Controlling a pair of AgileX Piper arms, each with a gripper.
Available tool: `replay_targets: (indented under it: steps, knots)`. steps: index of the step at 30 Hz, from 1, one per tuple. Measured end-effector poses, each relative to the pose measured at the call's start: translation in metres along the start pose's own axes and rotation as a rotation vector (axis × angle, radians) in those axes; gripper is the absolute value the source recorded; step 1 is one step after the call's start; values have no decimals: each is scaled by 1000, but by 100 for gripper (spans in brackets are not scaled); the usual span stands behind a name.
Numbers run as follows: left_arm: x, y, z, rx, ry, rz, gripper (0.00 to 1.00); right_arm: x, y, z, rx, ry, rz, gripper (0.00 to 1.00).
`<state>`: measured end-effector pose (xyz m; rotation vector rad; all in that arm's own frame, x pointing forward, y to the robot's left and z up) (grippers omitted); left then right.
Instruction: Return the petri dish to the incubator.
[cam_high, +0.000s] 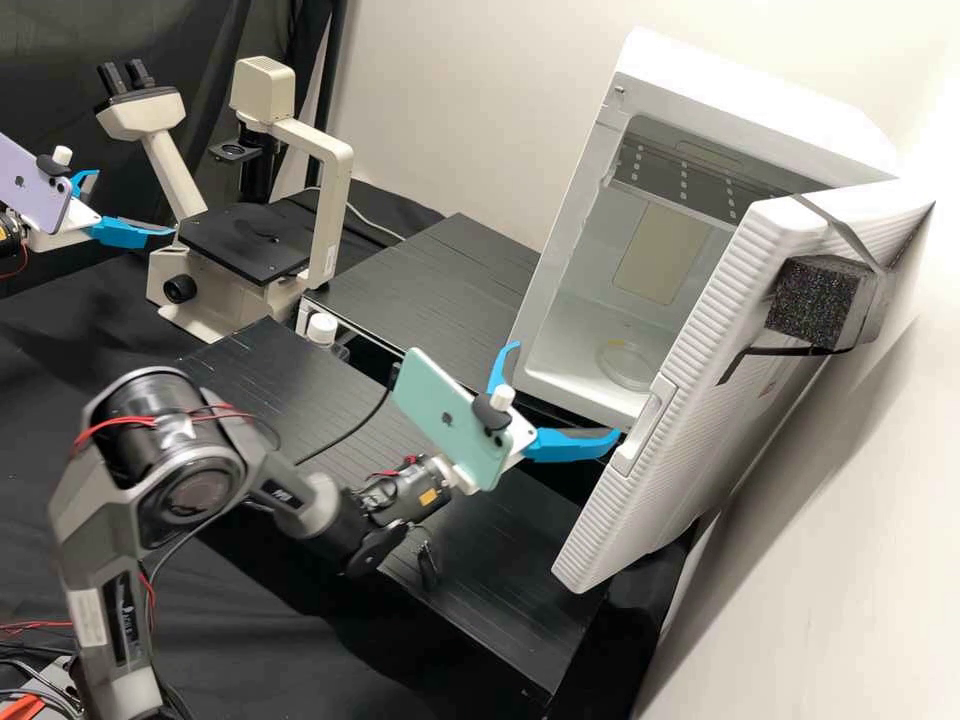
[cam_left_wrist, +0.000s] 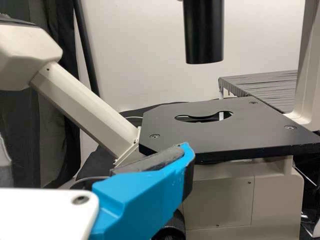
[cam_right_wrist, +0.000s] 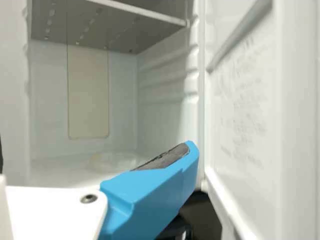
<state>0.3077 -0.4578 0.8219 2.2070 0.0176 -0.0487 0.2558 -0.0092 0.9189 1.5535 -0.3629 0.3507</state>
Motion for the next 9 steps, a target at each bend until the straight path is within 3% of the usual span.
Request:
replay_targets:
  steps: [5, 9]
  knots:
    - [0, 0, 0, 0, 0, 0, 100, -40, -9, -7, 104, -8, -64, 100]
    - [0, 0, 0, 0, 0, 0, 100, -64, -16, -12, 166, -3, -115, 100]
